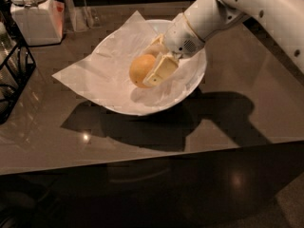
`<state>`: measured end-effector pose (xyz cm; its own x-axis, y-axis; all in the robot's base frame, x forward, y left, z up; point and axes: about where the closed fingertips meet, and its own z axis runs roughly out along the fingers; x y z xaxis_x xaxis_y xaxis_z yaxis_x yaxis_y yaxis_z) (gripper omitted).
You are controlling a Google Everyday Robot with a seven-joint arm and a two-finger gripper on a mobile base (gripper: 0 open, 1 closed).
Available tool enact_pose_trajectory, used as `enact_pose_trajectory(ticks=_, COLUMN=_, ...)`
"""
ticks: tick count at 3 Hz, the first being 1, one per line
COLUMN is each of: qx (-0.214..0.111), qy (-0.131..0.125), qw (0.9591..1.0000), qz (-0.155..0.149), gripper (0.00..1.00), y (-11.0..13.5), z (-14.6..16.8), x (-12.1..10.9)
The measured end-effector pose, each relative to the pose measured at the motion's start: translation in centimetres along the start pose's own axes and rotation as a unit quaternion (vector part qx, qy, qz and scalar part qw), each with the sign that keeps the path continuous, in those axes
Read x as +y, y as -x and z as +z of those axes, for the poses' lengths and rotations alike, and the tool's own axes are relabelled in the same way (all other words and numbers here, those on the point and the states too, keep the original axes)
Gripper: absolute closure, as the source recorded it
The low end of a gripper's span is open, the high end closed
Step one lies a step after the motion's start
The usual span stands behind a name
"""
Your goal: Pick orange from white bowl
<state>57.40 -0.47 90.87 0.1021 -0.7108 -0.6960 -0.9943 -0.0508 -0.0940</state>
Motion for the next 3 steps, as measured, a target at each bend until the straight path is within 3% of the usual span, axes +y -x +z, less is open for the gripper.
enact_pose_trajectory(ticks=2, qx=-0.08, qy=-0.046, qw=0.9933, qz=-0.07, gripper=1.0, y=6.2, z=-4.7, x=2.3)
enact_pose_trajectory(ticks=3, qx=-0.099, qy=-0.069, qw=0.9899, qz=-0.075, gripper=1.0, y=7.6, z=-6.9, x=4.5)
